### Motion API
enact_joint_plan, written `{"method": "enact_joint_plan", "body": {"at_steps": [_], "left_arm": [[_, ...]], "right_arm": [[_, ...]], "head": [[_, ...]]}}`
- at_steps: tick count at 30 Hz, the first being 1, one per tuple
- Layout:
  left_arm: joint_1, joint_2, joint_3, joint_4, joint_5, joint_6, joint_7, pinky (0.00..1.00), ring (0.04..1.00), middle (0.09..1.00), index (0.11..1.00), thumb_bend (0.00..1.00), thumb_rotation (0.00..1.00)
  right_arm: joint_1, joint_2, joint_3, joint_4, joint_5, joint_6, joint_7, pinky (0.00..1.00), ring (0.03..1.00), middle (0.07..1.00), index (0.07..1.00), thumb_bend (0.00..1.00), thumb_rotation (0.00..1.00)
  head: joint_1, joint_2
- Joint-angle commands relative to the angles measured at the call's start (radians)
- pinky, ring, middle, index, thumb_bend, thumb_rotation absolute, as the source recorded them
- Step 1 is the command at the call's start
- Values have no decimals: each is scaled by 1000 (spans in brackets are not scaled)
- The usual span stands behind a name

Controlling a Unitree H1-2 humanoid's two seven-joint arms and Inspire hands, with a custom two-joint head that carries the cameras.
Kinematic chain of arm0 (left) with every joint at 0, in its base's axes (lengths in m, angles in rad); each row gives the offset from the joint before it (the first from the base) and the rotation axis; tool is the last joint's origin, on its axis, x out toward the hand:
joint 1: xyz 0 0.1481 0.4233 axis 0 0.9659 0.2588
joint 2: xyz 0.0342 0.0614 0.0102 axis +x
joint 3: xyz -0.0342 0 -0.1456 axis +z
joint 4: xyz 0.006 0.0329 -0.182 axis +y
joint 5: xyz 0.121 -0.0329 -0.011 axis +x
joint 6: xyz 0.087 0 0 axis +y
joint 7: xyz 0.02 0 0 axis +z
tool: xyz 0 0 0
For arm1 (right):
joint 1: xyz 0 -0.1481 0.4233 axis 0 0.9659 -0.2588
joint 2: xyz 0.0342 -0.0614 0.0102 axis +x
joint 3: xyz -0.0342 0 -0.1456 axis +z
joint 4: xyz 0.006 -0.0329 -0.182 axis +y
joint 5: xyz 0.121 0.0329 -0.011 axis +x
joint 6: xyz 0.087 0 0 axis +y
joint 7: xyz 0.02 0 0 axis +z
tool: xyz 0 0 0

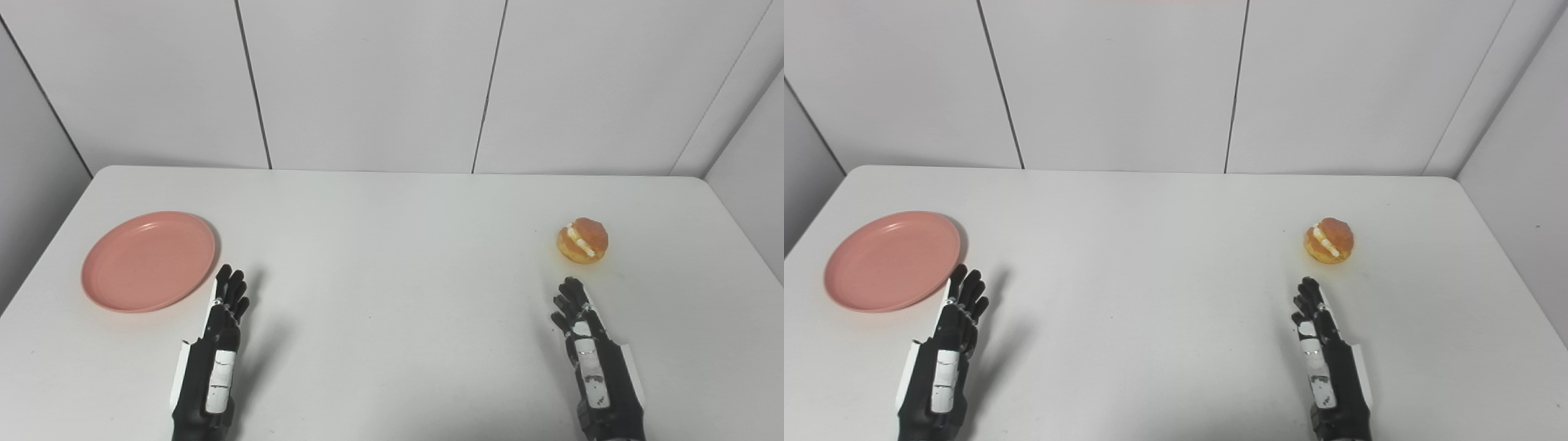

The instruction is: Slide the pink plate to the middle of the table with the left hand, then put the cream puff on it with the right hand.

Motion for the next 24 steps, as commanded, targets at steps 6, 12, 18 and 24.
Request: {"method": "enact_joint_plan", "body": {"at_steps": [6,12,18,24], "left_arm": [[-7,-16,-8,13,-2,20,5,1000,1000,1000,1000,894,954],[-12,-48,-25,66,66,-42,30,1000,1000,1000,1000,844,997],[-30,-76,-36,138,142,-121,74,1000,1000,1000,1000,790,1000],[-39,-95,-49,191,190,-162,104,1000,1000,1000,1000,795,995]], "right_arm": [[-5,-13,-7,10,23,-69,18,953,948,951,936,842,910],[-10,-42,-29,82,53,-129,39,951,945,953,941,838,913],[-22,-70,-46,165,82,-195,59,952,944,951,936,847,927],[-31,-90,-62,235,115,-250,85,966,953,958,943,843,926]], "head": [[57,-45],[149,-101],[208,-157],[271,-207]]}}
